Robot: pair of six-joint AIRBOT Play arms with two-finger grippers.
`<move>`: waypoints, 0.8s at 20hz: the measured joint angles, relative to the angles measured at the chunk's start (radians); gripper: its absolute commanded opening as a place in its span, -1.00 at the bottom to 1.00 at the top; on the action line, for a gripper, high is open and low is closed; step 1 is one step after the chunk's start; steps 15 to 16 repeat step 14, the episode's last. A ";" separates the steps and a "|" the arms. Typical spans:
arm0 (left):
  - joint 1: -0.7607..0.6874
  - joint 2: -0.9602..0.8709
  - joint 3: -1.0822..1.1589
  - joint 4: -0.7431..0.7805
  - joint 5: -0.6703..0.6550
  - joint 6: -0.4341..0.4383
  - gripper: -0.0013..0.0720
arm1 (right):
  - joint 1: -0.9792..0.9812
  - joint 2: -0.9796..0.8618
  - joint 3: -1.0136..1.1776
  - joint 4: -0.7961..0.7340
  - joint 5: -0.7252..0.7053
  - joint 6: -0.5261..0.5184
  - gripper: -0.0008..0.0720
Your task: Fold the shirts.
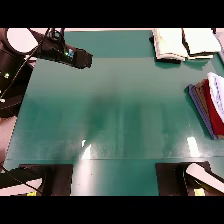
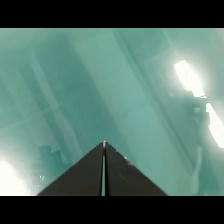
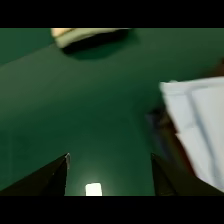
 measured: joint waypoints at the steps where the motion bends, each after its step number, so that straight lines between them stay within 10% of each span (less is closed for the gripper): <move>1: 0.000 0.000 0.000 0.000 0.002 0.000 -0.90 | 0.087 0.000 0.004 0.020 -0.003 0.000 0.62; 4: 0.000 0.000 0.000 0.000 0.005 0.000 -0.90 | 0.328 -0.005 0.011 0.036 -0.034 0.000 -0.76; 5: 0.000 0.000 0.000 0.000 0.005 0.000 -0.90 | 0.406 -0.005 0.013 0.032 -0.049 0.000 -0.92; 16: 0.000 0.000 0.000 0.000 0.008 0.000 -0.90 | 0.791 -0.007 0.014 -0.088 -0.173 -0.001 -0.92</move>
